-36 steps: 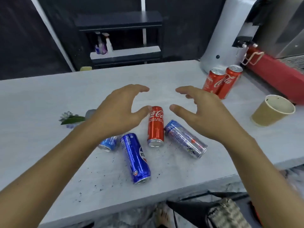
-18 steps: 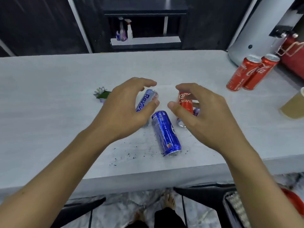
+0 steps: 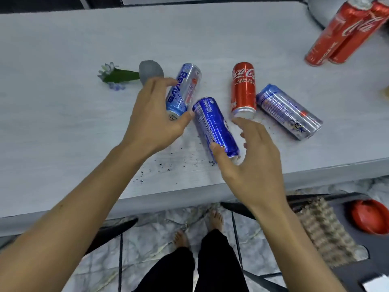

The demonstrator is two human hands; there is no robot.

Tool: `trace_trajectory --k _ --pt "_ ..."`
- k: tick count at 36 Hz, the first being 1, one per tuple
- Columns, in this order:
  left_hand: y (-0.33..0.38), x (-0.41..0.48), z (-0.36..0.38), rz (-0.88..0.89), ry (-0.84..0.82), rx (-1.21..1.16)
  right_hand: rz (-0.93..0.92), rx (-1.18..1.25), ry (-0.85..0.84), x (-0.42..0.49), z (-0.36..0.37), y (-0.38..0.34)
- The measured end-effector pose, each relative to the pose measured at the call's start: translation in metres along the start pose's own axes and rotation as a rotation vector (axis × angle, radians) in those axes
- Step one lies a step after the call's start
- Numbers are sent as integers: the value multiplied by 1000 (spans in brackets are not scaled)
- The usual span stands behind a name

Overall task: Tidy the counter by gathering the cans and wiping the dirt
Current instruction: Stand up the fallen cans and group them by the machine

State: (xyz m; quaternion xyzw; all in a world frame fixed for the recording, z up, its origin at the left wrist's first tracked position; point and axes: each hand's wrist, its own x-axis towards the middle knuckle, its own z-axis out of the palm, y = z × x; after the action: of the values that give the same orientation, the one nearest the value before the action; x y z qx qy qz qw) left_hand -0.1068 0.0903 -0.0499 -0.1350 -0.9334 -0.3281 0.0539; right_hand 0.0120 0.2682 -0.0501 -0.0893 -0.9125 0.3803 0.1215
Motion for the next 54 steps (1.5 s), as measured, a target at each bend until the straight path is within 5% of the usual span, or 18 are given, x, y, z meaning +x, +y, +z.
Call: trace_trajectory --k 21,30,39,54 --pt "-10 4 16 13 69 41 4 -105 36 -11 22 6" --pt "2 2 -12 41 148 63 -71 -79 166 5 4 -10" --pt "24 18 -53 101 144 106 -169 -124 100 47 -24 -40" --pt "80 35 -120 124 -344 211 -139 -248 -167 85 -90 -75"
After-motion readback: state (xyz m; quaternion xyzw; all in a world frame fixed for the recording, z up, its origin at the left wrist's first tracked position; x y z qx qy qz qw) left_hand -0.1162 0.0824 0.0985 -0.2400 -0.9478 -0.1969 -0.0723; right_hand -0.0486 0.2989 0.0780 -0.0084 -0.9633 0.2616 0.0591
